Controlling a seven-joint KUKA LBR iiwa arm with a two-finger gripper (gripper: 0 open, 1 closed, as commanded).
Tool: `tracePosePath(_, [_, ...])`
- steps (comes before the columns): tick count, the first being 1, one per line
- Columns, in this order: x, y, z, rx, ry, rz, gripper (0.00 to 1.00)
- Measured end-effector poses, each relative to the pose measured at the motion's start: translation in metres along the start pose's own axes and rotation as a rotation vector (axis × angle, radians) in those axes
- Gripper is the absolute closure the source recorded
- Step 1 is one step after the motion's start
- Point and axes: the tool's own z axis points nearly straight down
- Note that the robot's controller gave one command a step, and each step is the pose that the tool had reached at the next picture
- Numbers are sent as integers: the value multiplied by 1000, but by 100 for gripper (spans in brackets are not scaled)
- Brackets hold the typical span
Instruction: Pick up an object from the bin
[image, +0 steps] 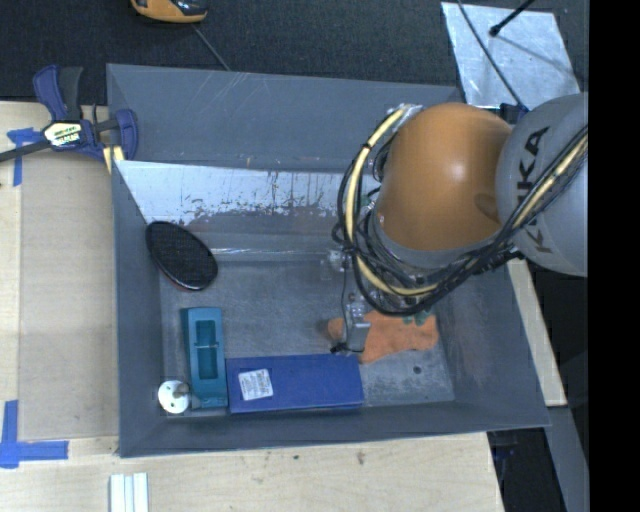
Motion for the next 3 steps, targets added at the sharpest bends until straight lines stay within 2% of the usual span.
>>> tracePosePath(1, [-2,0,-4,-1,-9,2,0])
tracePosePath(2, [-2,-76,56,1,-11,-80,0])
tracePosePath(3, [5,-46,68,3,-5,-209,0])
